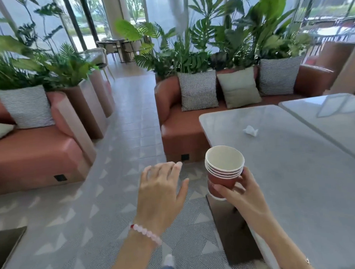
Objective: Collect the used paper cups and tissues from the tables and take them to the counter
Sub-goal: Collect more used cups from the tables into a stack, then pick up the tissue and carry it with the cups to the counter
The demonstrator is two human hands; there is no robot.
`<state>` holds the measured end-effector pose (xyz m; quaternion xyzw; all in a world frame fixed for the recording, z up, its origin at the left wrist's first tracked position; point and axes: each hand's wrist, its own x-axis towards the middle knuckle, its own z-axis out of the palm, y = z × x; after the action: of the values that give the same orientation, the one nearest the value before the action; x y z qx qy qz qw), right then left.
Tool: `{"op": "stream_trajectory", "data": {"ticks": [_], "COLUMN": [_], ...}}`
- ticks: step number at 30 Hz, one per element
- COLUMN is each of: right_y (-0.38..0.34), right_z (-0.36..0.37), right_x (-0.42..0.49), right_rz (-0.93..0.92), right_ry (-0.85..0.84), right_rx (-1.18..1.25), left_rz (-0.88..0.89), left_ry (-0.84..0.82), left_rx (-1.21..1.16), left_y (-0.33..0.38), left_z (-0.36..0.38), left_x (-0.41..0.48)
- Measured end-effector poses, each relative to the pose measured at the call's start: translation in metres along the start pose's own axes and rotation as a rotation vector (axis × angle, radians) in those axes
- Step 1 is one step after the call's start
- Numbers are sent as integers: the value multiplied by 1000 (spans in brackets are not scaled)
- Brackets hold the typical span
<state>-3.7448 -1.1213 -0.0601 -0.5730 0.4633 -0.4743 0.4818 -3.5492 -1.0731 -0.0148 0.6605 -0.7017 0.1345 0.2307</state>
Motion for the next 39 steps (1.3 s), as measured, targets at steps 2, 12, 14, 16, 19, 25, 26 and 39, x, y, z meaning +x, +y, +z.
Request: {"op": "stream_trajectory", "data": {"ticks": [2,12,14,16,19,25,26,39], "right_y": [5,10,10,11,10,22,25,58], "right_z": [7,42,42,40,35,9,3,-71], "right_x": [30,173,192,207,227,269,276,339], "right_rz": [15,87,104,127,166,199,201,250], "right_ry": [54,351,415,471,563,705,725,988], "right_rx": [-10,-55,-68,-84,-107,-109,-109,-58], "left_rz": [44,294,361,424,492,604,627,866], "left_ry": [-4,-59,-80,-100,-131,-199,-210,-263], "left_rx": [-28,-184,-216,-243,-285,-320,-319,-436], "left_y": [-16,-85,-86,-85,-79,-56,-50,31], "left_z": [21,107,124,139,161,205,213,306], "left_x": [32,208,236,260,290,346,356,447]}}
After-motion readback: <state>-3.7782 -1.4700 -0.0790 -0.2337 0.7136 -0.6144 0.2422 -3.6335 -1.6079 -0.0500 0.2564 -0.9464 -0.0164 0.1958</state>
